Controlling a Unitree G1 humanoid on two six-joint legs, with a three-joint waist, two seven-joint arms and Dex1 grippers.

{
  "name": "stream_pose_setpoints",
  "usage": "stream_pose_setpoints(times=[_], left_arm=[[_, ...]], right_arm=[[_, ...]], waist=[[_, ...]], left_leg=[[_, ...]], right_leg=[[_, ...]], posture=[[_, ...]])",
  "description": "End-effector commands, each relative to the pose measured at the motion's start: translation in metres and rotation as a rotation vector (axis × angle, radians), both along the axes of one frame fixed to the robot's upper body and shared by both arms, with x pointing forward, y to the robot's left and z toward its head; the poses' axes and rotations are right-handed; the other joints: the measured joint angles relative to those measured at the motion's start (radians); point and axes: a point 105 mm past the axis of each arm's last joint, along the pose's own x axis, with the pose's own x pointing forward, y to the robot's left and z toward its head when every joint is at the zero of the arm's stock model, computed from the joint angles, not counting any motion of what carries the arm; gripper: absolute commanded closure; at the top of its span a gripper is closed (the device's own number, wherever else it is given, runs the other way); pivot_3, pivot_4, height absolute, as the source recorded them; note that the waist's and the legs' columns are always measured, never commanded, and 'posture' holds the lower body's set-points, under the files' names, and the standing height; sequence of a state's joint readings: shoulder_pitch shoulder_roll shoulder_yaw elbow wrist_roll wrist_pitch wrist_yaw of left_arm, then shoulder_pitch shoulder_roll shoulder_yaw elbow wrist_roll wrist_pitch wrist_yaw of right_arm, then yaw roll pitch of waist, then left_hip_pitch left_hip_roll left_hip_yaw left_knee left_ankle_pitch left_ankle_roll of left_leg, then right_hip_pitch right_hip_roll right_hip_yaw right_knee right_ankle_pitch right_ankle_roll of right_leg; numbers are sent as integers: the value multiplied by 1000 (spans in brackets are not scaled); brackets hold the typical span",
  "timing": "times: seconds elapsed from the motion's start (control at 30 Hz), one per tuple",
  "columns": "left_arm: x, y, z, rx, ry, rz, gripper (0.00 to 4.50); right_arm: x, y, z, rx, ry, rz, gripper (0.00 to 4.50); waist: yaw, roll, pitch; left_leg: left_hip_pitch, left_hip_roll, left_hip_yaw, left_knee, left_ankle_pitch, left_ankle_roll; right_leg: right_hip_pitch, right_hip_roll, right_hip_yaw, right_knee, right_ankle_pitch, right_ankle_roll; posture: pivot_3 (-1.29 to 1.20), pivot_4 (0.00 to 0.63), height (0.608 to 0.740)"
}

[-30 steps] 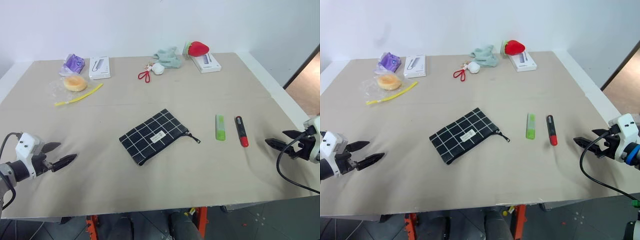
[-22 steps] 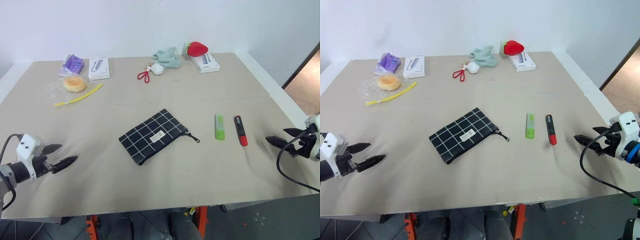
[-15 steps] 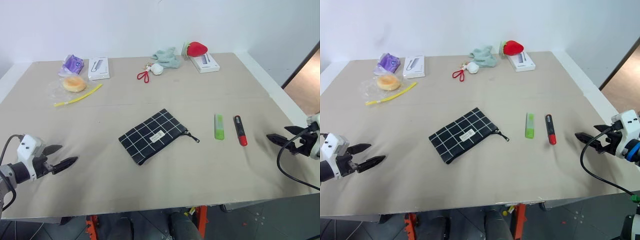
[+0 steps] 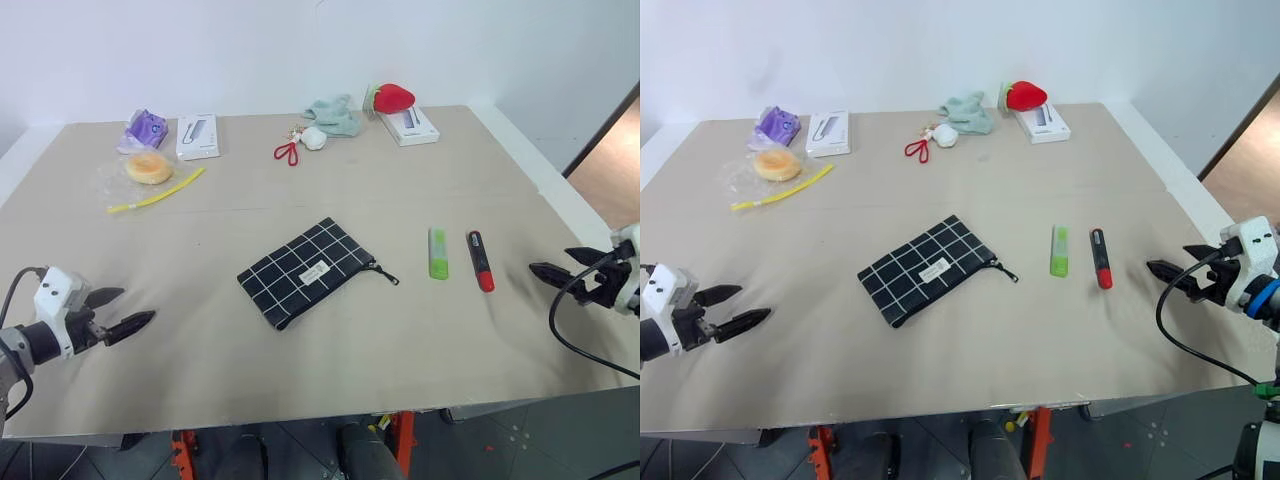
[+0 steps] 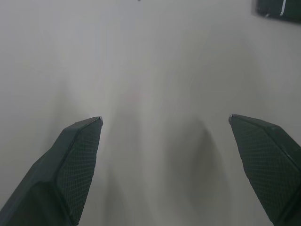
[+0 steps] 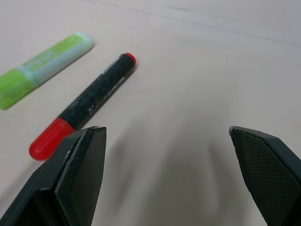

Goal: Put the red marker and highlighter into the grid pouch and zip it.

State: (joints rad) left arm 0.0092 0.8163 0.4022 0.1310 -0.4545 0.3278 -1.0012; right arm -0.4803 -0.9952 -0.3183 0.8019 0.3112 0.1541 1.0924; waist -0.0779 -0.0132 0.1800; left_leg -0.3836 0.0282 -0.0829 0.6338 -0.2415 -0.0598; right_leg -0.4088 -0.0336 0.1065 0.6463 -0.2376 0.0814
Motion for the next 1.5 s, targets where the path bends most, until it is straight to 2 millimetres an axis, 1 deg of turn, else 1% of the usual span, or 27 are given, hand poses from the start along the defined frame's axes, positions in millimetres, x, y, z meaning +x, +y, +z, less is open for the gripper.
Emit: stream_pose_setpoints(times=[0.03, 0.07, 0.1, 0.17, 0.23, 0.27, 0.3, 0.33, 0.4, 0.47, 0.57, 0.6, 0.63, 0.67, 0.73, 0.77, 0.8, 0.87, 0.9, 0.93, 1.03, 1.13, 1.2, 1.33, 1.37, 1.5], left_arm=[[5, -8, 21, -92, -73, 4, 53], [6, -13, 24, -119, -90, -1, 53], [7, -18, 27, -138, -110, -5, 17], [8, -33, 34, -172, -159, -25, 0], [8, -52, 37, -172, -207, -70, 0], [8, -59, 38, -168, -223, -86, 0], [8, -65, 39, -155, -249, -97, 0], [9, -69, 40, -147, -267, -102, 0], [13, -81, 45, -129, -320, -124, 0], [17, -89, 49, -123, -355, -138, 0], [21, -107, 55, -75, -419, -196, 0], [23, -112, 55, -55, -437, -214, 0], [24, -114, 56, -43, -448, -224, 0], [23, -120, 52, -14, -456, -256, 0], [22, -127, 45, 30, -465, -305, 0], [20, -130, 41, 74, -471, -341, 0], [19, -133, 36, 123, -480, -375, 0], [15, -135, 25, 270, -518, -464, 0], [13, -136, 21, 337, -540, -505, 0], [12, -136, 18, 378, -556, -532, 0], [11, -139, 13, 520, -649, -620, 0], [18, -152, 14, 624, -795, -667, 0], [22, -161, 9, 688, -857, -705, 0], [29, -182, 5, 699, -945, -726, 0], [29, -187, 3, 701, -959, -738, 0], [34, -203, -11, 703, -966, -765, 0]], right_arm=[[3, 2, 23, 59, -101, 2, 0], [6, 6, 30, 94, -134, 10, 0], [8, 13, 39, 139, -172, 30, 244], [13, 40, 55, 231, -238, 116, 818], [17, 80, 64, 293, -275, 214, 1843], [18, 94, 65, 308, -282, 243, 2348], [20, 112, 65, 328, -286, 271, 2846], [20, 122, 65, 341, -288, 284, 3362], [26, 165, 58, 339, -273, 340, 4424], [30, 195, 55, 360, -269, 369, 4469], [43, 238, 27, 326, -188, 370, 4469], [47, 251, 13, 296, -151, 370, 4469], [48, 258, 5, 278, -130, 369, 4469], [52, 268, -9, 252, -88, 358, 4469], [56, 279, -31, 179, -34, 349, 4469], [60, 280, -38, 157, -10, 326, 4469], [62, 279, -45, 131, 12, 306, 4469], [70, 270, -60, 53, 59, 225, 4469], [73, 267, -64, 37, 74, 195, 4469], [75, 265, -66, 31, 81, 177, 4469], [75, 269, -67, 16, 81, 185, 4469], [74, 276, -67, 33, 83, 190, 4469], [73, 278, -67, 39, 83, 188, 4469], [71, 282, -66, 56, 83, 185, 4469], [71, 282, -66, 57, 82, 184, 4469], [70, 284, -65, 64, 82, 182, 4469]], waist=[[0, 0, 0], [0, 0, 0], [0, 0, 0], [0, 0, 0], [-4, 0, 0], [-5, 0, 0], [-5, 0, 0], [-4, 0, 0], [0, 0, 0], [1, -1, 0], [1, -1, 0], [1, -2, -1], [1, -2, -1], [1, -2, -1], [2, -2, -1], [2, -2, -1], [3, -2, -1], [2, -3, -2], [1, -5, -2], [1, -5, -3], [4, -7, -4], [7, -8, -5], [6, -9, -5], [4, -8, -5], [4, -8, -5], [4, -8, -6]], left_leg=[[0, 0, 0, 0, 0, 0], [0, 0, 0, 1, 0, 0], [0, 0, 0, 1, 0, 0], [0, 0, 0, 1, 0, 0], [0, 0, 0, 1, 0, 0], [0, 1, 0, 1, 0, 0], [1, 2, -1, 1, 0, 0], [1, 3, -1, 2, 0, 0], [1, 3, -2, 2, 1, 0], [1, 3, -2, 2, 1, 0], [0, 3, -2, 3, 3, -1], [0, 3, -2, 3, 3, -2], [0, 3, -2, 3, 3, -3], [-1, 3, -2, 3, 4, -3], [-1, 3, -2, 3, 4, -3], [-1, 3, -2, 3, 4, -3], [-1, 3, -2, 3, 4, -3], [-1, 3, -1, 3, 4, -3], [-1, 3, -1, 3, 4, -3], [0, 3, -2, 3, 4, -3], [1, 4, -2, 3, 5, -1], [1, 3, -2, 3, 8, 2], [1, 3, -2, 3, 10, 5], [2, 3, -2, 2, 11, 6], [2, 3, -2, 2, 11, 6], [2, 3, -3, 1, 10, 6]], right_leg=[[0, 0, 0, 0, 0, 0], [0, 0, 0, 0, 0, 1], [0, 0, 0, 0, 0, 1], [0, 0, 1, 0, 1, 1], [0, 1, 1, 1, 2, 1], [0, 2, 1, 1, 2, 1], [0, 3, 2, 1, 3, 0], [0, 5, 2, 1, 3, 0], [0, 5, 1, 2, 4, -1], [0, 6, 1, 2, 5, -1], [0, 5, 2, 2, 7, -1], [0, 5, 2, 1, 7, -1], [0, 5, 2, 1, 8, -1], [0, 5, 2, 1, 8, -1], [-1, 6, 2, 1, 8, -1], [-1, 5, 2, 1, 8, -1], [-1, 5, 2, 1, 10, -5], [-1, 5, 2, 1, 11, -6], [-1, 6, 2, 1, 11, -6], [-1, 6, 2, 1, 10, -6], [0, 7, 2, 1, 9, -6], [1, 7, 2, 1, 10, -7], [2, 7, 3, 1, 12, -7], [2, 8, 4, 1, 14, -6], [2, 8, 4, 1, 15, -3], [2, 8, 4, 1, 14, -2]], posture=[[0, 150, 740], [0, 150, 740], [0, 150, 740], [0, 150, 740], [0, 150, 740], [0, 150, 740], [0, 150, 740], [0, 150, 740], [0, 150, 740], [0, 150, 740], [0, 150, 740], [0, 150, 740], [0, 150, 740], [0, 150, 740], [0, 150, 740], [0, 150, 740], [0, 150, 740], [0, 150, 740], [0, 150, 740], [0, 150, 740], [0, 150, 740], [0, 150, 740], [0, 150, 740], [0, 150, 740], [0, 150, 740], [0, 150, 740]])
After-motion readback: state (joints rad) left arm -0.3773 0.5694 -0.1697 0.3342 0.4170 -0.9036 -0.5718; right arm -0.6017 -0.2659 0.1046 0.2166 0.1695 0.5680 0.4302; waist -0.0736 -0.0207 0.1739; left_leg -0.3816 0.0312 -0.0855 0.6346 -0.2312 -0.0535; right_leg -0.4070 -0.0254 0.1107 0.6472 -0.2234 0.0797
